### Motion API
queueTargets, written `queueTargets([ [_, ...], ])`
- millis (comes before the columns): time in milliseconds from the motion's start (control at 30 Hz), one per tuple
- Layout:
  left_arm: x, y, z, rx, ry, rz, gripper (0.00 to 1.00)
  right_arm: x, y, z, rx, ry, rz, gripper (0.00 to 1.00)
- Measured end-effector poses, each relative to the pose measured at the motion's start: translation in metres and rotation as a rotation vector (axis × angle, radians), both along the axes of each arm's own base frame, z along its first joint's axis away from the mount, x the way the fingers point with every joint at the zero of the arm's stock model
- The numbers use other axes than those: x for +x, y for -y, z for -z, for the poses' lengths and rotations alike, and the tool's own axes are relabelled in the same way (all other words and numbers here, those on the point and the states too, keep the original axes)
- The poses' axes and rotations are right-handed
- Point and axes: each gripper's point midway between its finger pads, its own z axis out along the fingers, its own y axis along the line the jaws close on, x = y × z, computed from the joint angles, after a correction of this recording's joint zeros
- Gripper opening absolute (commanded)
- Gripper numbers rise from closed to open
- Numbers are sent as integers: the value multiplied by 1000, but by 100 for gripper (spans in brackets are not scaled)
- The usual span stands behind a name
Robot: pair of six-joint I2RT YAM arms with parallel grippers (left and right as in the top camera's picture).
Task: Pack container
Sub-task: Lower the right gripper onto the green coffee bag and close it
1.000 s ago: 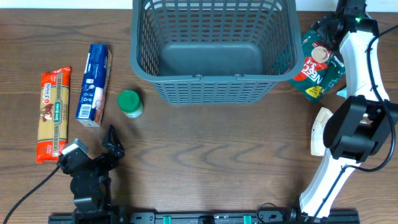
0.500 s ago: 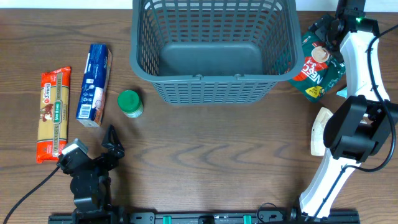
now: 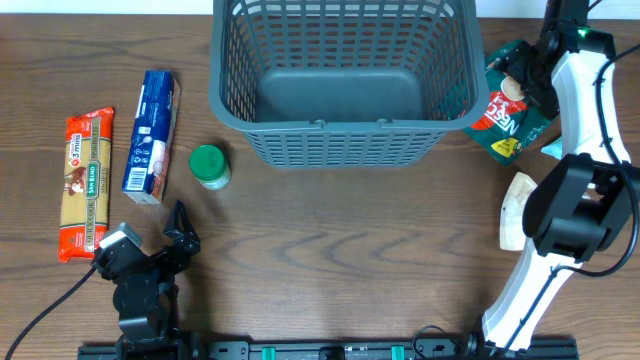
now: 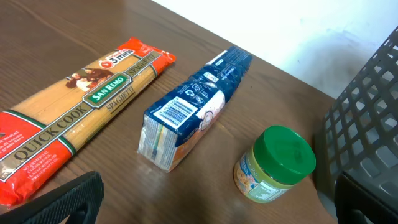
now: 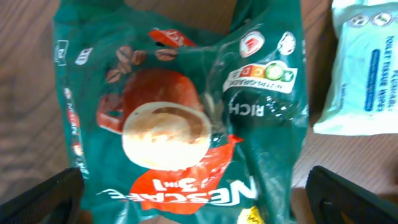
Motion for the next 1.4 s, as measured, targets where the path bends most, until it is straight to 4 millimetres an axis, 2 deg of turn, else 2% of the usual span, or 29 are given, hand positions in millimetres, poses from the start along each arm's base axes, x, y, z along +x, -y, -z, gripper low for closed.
queueTargets([
  [200,0,0,0,0,0,0,99,1,4,-1,-17,-1,-38,99],
  [400,0,0,0,0,0,0,99,15,6,-7,-35,57,-56,99],
  [700,0,0,0,0,0,0,99,23,6,-9,-39,86,-59,99],
  [800,0,0,0,0,0,0,99,25,4,0,-35,73,-63,99],
  [867,0,0,0,0,0,0,99,28,1,14,-29,53,-70,99],
  [1033,0,0,0,0,0,0,99,31,-6,71,-18,-43,-85,99],
  [1400,0,0,0,0,0,0,99,45,-6,81,-17,-24,-117,99],
])
